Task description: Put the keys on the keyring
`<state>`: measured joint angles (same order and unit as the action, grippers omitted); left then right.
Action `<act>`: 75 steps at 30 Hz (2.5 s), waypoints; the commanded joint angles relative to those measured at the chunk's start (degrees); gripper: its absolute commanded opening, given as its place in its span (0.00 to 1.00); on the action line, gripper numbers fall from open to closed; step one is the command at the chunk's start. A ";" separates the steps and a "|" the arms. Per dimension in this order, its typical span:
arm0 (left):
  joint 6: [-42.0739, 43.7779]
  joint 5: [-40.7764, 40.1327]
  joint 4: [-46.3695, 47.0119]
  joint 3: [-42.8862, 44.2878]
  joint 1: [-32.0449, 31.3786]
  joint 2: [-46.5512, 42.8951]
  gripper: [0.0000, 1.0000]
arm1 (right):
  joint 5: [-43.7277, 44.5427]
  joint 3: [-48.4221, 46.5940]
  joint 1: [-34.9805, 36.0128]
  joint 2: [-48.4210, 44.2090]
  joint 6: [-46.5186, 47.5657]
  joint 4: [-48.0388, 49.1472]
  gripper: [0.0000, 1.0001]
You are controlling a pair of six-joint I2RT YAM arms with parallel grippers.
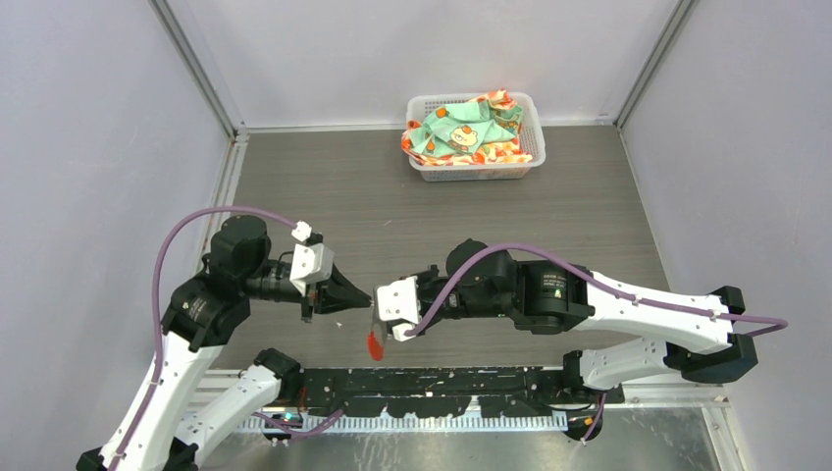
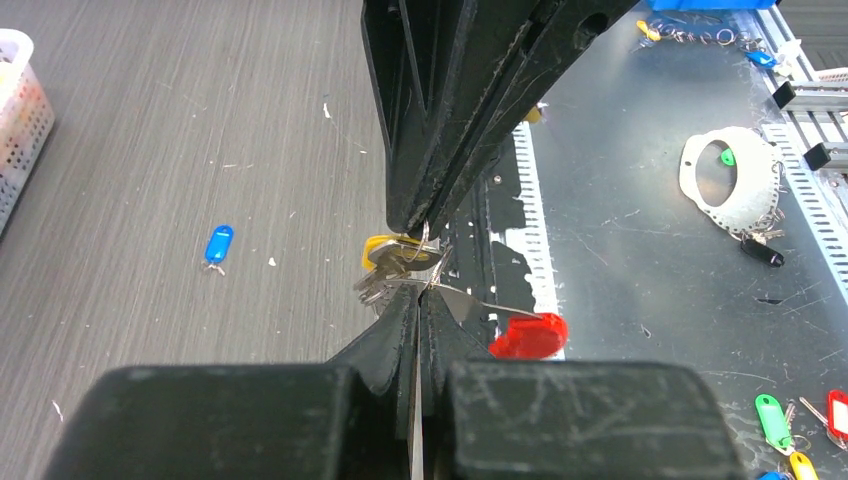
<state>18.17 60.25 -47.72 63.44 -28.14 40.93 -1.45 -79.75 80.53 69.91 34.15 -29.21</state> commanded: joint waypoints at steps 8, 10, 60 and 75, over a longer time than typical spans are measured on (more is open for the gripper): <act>-0.48 0.04 0.53 2.58 -0.34 0.63 0.00 | -1.23 -1.93 -0.02 -0.66 0.70 0.97 0.01; -1.03 -0.49 0.70 2.69 -0.34 0.79 0.00 | -1.34 -1.88 -0.03 -0.78 0.74 0.72 0.01; -14.21 -4.94 8.54 1.01 -0.34 0.54 0.00 | 1.28 -0.07 0.04 -1.78 1.14 0.13 0.01; -18.57 -7.39 12.01 0.75 -0.34 0.56 0.00 | 4.86 3.37 0.06 -4.64 -0.32 1.45 0.01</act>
<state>1.80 53.84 -40.84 63.94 -28.38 41.82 1.91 -77.25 80.51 67.77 35.40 -29.04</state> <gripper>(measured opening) 0.010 0.020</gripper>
